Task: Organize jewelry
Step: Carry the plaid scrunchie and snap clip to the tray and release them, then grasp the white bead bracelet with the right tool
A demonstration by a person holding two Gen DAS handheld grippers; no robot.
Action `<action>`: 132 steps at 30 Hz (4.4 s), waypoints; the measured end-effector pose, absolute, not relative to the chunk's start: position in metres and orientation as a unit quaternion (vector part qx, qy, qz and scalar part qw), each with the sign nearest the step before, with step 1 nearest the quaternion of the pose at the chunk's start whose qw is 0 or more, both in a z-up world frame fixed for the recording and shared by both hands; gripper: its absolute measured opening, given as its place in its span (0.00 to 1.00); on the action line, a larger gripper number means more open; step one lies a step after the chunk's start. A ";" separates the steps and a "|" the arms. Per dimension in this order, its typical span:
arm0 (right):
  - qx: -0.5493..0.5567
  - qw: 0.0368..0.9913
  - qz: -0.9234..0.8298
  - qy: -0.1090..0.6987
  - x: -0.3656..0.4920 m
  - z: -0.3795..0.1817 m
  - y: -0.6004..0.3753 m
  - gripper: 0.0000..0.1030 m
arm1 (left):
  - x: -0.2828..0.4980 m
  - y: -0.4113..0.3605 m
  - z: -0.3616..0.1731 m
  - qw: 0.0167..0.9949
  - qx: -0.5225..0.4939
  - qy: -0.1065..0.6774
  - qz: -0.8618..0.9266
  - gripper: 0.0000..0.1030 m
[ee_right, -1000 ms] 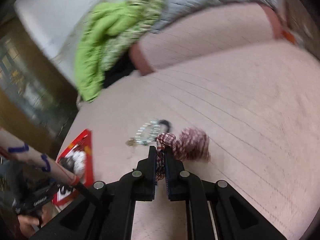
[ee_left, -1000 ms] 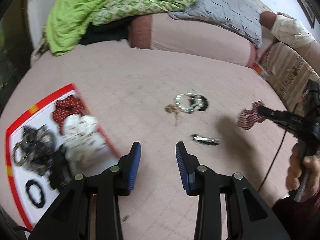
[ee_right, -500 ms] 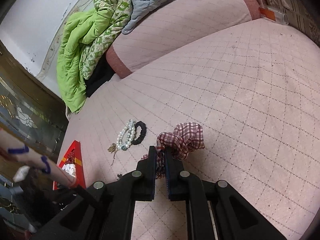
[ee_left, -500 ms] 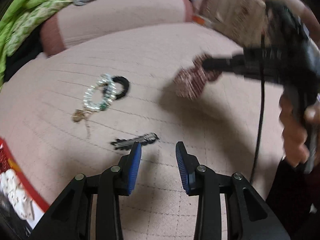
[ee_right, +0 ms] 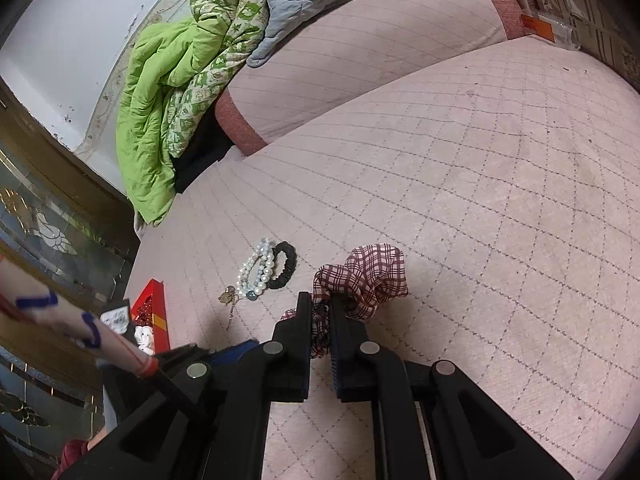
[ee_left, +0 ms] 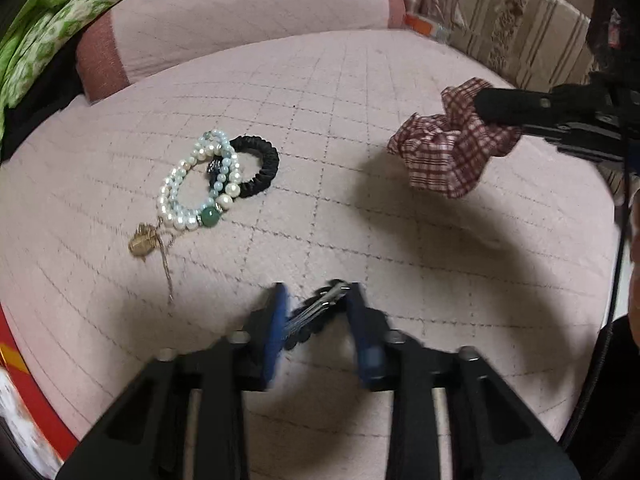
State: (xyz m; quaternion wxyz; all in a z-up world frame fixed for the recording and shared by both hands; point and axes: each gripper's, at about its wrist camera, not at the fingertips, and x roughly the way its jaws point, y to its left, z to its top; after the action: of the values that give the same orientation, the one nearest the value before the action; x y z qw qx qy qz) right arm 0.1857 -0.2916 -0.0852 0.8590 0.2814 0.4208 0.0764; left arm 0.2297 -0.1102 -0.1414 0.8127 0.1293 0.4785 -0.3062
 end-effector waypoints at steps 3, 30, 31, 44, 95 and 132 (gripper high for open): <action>0.283 0.858 0.076 0.421 0.189 -0.086 -0.291 0.09 | 0.220 -0.100 -0.141 0.827 0.080 0.475 -0.289 0.13; 0.230 0.877 0.102 0.410 0.179 -0.083 -0.260 0.09 | 0.145 -0.041 -0.057 0.883 0.005 0.403 -0.240 0.11; 0.227 0.877 0.104 0.410 0.177 -0.083 -0.257 0.09 | 0.143 -0.036 -0.054 0.885 0.002 0.401 -0.237 0.11; 0.196 0.868 0.168 0.424 0.151 -0.080 -0.200 0.09 | 0.128 0.054 -0.028 0.905 -0.052 0.384 -0.173 0.11; 0.096 0.813 0.324 0.474 0.255 -0.064 0.094 0.38 | 0.225 0.306 -0.063 0.892 -0.165 0.420 0.021 0.32; 0.203 0.869 0.154 0.424 0.262 -0.081 -0.207 0.10 | 0.255 0.080 -0.058 0.870 -0.072 0.464 -0.151 0.33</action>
State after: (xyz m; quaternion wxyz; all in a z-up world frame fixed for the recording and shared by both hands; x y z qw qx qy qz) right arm 0.2617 -0.2069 -0.0809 0.8694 0.2026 0.4237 0.1535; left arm 0.2546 0.0801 -0.0582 0.8701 -0.0723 0.4636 -0.1511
